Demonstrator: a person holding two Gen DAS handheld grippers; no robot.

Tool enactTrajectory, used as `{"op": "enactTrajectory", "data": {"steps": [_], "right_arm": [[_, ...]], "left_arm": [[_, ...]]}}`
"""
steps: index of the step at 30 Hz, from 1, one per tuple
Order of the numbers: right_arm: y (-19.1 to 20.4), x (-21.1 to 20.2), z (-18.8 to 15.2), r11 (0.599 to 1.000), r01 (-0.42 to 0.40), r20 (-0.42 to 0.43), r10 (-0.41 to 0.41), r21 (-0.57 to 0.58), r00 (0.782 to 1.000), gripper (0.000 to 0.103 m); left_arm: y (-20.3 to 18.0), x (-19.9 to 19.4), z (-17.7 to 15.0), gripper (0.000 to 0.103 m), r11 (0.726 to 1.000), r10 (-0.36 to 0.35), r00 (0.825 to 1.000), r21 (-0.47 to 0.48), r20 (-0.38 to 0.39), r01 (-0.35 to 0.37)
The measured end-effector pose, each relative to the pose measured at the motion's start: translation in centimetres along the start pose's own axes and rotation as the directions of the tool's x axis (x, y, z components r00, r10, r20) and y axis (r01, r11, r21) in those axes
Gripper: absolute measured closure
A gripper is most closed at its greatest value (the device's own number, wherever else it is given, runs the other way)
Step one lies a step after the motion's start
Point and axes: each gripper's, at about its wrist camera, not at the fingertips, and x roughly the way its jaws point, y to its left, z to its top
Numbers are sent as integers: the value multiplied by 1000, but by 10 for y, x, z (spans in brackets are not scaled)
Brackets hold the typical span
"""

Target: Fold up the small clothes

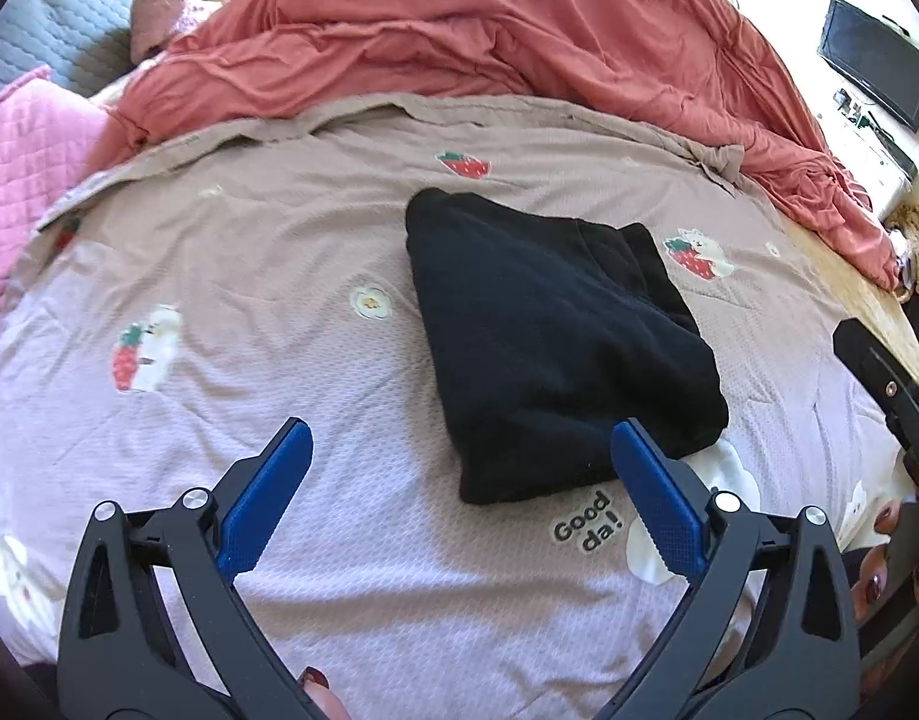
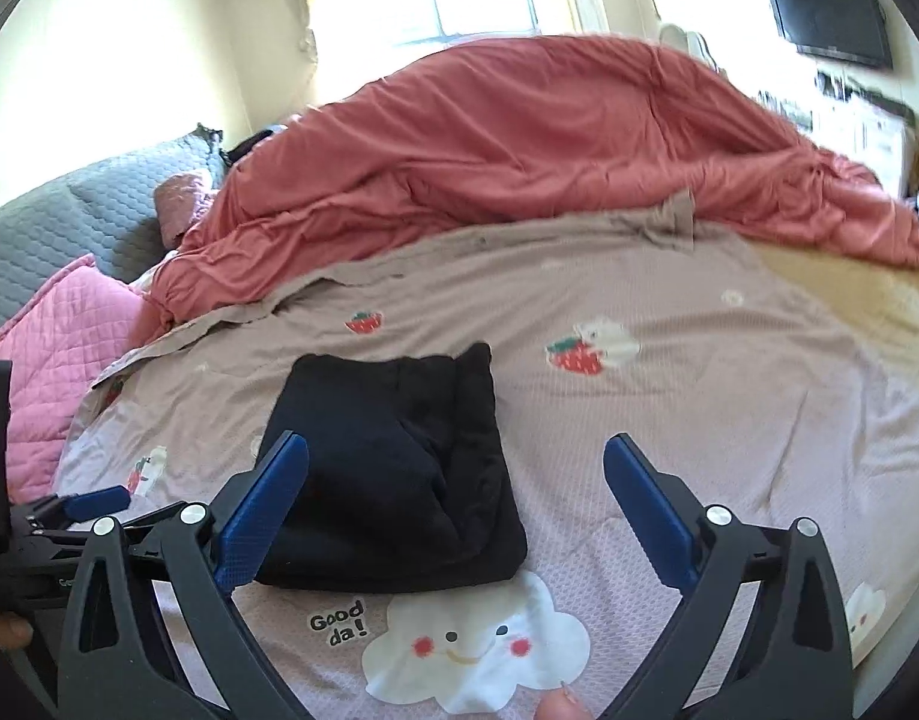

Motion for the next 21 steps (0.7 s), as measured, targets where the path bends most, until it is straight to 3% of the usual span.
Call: {"op": "enactTrajectory", "data": {"steps": [5, 11, 21], "right_arm": [[13, -25, -3, 999, 1, 47, 2, -54, 999, 5], [21, -44, -14, 995, 7, 21, -5, -95, 1000, 5], [19, -46, -48, 997, 32, -179, -45, -74, 983, 5]], "left_arm": [[5, -24, -7, 9, 1000, 10, 999, 5, 41, -10], [15, -44, -21, 9, 1000, 23, 998, -21, 56, -22], [28, -54, -60, 9, 999, -2, 1000, -47, 12, 2]]}}
